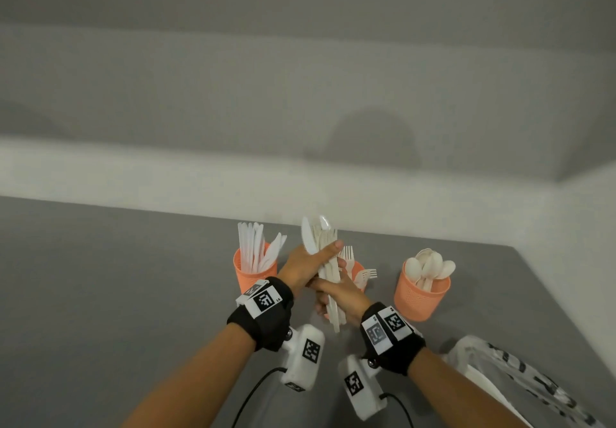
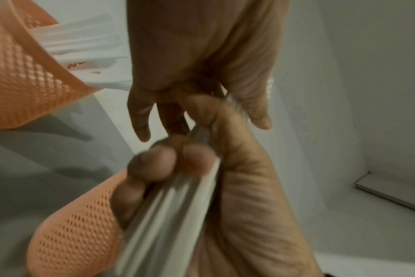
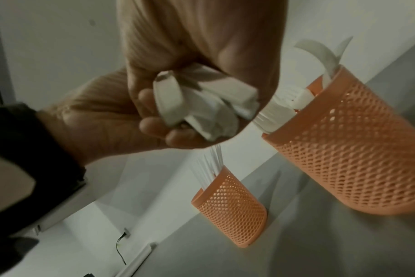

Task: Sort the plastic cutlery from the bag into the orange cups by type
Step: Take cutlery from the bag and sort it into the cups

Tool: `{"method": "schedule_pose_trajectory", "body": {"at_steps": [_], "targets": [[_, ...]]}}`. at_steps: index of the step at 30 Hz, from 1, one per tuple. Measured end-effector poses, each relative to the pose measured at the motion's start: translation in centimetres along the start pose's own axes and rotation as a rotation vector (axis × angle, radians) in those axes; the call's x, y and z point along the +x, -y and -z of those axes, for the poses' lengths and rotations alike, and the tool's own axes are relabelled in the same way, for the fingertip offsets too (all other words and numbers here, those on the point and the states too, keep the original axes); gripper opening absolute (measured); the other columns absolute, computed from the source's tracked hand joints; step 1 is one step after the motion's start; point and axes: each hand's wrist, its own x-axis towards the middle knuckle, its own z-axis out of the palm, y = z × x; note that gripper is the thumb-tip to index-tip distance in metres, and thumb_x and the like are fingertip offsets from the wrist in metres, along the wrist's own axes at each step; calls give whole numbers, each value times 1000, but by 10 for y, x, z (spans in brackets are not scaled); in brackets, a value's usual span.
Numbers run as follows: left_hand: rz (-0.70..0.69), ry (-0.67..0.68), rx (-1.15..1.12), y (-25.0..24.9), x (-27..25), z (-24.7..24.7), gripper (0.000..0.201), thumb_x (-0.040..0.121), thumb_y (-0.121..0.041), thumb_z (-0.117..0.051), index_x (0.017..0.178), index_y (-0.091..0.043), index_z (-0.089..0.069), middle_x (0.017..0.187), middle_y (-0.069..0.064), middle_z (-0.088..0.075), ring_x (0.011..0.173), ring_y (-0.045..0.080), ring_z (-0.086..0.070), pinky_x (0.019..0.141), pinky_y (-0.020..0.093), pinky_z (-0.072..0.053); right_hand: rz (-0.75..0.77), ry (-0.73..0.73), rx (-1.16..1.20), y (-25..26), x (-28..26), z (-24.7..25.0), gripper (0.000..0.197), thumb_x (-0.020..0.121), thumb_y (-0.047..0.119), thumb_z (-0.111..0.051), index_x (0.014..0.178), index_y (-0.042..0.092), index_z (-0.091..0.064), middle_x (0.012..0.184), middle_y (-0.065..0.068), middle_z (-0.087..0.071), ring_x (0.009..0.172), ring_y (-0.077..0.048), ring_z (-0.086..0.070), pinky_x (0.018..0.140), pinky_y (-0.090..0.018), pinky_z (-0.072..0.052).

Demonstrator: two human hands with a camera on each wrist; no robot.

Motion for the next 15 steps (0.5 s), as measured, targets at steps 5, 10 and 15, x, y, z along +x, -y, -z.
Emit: {"method": "schedule_pose_trajectory", "body": {"at_steps": [5,10,15], "targets": [[-27,-169,22,-1,6,4,37,86,-33,-61,113,-8,-55,105,8,-63,87,15,-61,68,21,-51,30,-97,130,0,4,12,10,88,15,-62,84,9,-56,41,2,-41,30,-8,-36,34,-17,-32],[-115,-279,6,-2,10,4,18,86,-18,-64,101,-12,-58,90,7,-61,69,12,-57,57,20,-52,75,-119,65,-4,7,20,18,84,21,-68,84,9,-54,45,1,-47,32,-8,-40,36,-18,-36],[-36,-258,-49,-3,14,3,8,88,-11,-60,82,-11,-54,70,5,-57,59,13,-55,55,19,-52,55,-72,52,-4,3,23,16,88,23,-63,78,12,-55,49,0,-50,34,-9,-46,38,-19,-40]]}}
